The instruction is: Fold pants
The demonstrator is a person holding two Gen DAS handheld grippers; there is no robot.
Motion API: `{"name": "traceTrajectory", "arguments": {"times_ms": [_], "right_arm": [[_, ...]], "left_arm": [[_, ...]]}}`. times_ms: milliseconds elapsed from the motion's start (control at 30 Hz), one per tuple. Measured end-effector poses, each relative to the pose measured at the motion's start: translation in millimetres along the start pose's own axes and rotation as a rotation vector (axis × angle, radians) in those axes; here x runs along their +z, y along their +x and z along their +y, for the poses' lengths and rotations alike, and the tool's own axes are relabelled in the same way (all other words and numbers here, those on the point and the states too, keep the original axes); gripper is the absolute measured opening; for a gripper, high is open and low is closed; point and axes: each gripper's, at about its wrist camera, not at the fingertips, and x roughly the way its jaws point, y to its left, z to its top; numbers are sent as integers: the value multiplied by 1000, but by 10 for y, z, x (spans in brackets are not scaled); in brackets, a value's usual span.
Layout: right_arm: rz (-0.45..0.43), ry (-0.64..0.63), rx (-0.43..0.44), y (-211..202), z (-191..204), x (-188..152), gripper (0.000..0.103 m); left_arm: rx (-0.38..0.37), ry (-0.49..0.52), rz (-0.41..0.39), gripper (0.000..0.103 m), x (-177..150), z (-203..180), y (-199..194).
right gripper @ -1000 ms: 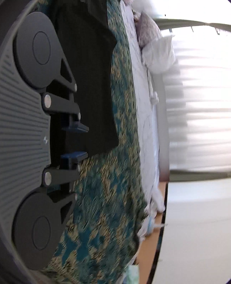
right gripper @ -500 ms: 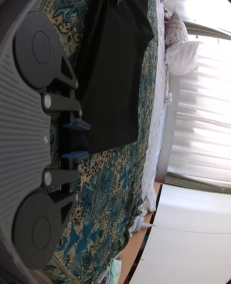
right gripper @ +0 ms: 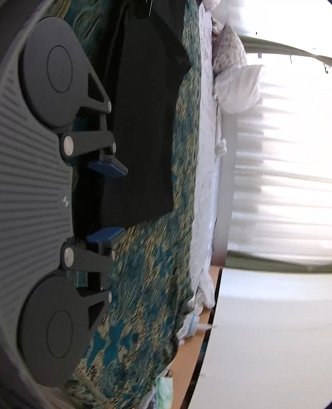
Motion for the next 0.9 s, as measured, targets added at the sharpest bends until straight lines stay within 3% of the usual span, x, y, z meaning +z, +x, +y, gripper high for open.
{"name": "traceTrajectory", "arguments": {"times_ms": [100,300,667,900], "right_arm": [[-12,-31,49,18,260,66,68],[-13,-78,158,99,803,184,72],[101,-123,234,386,1633,337,72],[96,-204,210,353,1793,210,72]], "left_arm": [[23,-33,19,62,23,127,15],[87,-37,4,79,42,361,-37],[180,-106,-9,93,67,944,-83],[372,-191,-84,103,84,1531,-190]]}}
